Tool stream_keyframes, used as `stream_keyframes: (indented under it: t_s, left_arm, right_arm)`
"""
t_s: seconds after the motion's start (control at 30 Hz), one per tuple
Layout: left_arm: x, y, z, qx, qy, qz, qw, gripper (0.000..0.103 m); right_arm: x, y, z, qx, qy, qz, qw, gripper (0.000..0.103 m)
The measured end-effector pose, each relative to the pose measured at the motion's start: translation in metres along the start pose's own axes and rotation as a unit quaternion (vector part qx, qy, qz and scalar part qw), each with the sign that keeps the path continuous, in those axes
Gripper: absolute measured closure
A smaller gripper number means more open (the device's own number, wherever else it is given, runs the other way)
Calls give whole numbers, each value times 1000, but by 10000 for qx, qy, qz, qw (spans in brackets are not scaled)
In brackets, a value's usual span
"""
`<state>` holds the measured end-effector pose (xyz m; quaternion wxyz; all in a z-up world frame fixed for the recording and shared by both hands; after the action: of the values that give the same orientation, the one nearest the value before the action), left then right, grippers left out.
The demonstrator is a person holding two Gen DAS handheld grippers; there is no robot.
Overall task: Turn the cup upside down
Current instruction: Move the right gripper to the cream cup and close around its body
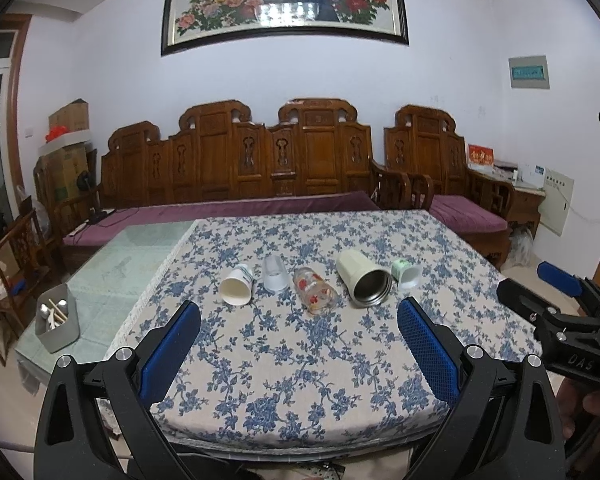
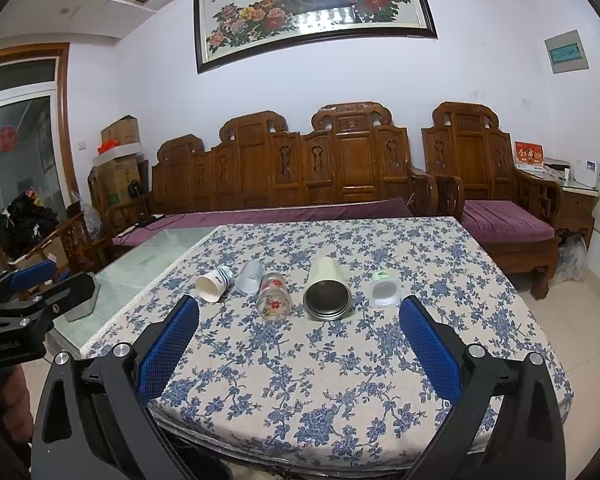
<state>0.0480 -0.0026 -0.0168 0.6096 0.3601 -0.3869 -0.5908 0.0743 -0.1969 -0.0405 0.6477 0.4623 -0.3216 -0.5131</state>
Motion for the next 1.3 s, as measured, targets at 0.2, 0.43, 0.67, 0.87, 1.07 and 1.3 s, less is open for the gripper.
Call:
stream_keyframes:
  t_s: [0.2,0.43,0.67,0.87,1.07,1.3]
  left_arm:
    - [4,-4,-31,-308,-62,-253,9992,8]
    - [2,0,-76,-633,-106,-283,9975,8]
    - [-1,8,-123,-960,-225,-353,9945,8]
    - [-15,10,-167,-1255,-321,-159,9914,8]
    - [-28,11,-212,-1450,-357,-102,9887,8]
    - [-44,1,-246,-1646,-331,-12,9858,8]
  right_arm:
    - [12,-6,-28,-252,43,-16,9997,2]
    - [29,-4,-80,-591,99,46,9982,2]
    - [43,4,-137,-888,207,142,9957,9]
    - [51,18,-199,-1244,295,292,9914,10]
    - [55,28,-267,-1704,281,513,9836,11]
    - [53,20,-353,-2423,448,568,9675,11]
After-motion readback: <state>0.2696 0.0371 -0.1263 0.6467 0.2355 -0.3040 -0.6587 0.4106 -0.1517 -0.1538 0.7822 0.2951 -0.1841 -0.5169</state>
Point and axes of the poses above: each gripper's, at about its wrist camera, not at the fingertips, and z roughly against the way its jaws point, x to its right, y to its top, the point moved 5 cm from there along -z, roughly the way its jaws point, and after that the axes turned 5 degrees about z, right-handed, at the moved point
